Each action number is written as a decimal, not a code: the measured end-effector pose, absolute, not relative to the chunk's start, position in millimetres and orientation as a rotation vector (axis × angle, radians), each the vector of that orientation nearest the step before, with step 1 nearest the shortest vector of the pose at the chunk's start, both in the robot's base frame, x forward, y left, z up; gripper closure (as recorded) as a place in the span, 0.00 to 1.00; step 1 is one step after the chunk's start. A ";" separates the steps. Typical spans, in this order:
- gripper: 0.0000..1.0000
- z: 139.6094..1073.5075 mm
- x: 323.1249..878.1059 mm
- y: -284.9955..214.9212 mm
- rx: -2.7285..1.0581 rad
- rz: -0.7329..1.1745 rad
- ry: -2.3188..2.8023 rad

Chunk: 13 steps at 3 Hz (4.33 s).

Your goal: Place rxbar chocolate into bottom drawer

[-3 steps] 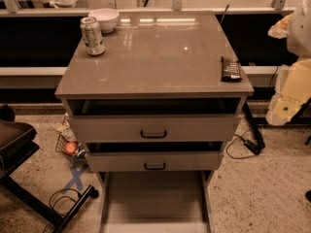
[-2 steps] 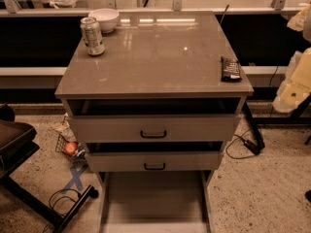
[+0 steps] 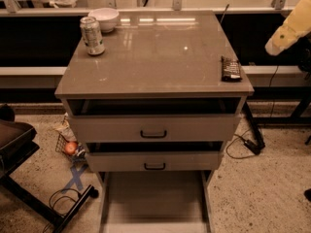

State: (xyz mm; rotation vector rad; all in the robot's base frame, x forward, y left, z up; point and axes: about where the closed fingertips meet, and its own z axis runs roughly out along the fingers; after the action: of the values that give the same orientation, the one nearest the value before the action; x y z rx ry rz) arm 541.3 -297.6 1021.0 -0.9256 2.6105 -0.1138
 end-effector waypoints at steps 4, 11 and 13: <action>0.00 1003.0 587.4 -300.9 -0.492 -0.036 2.708; 0.00 874.1 724.8 -286.2 0.367 -0.144 2.891; 0.00 845.5 720.0 -284.3 0.444 -0.076 2.950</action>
Offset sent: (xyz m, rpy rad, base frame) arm 0.0259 -0.0035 -0.0088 0.0793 -0.0102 -0.1677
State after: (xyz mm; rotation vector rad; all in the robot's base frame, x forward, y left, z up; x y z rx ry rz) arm 720.0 -284.3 845.5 0.4443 2.9502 -0.0762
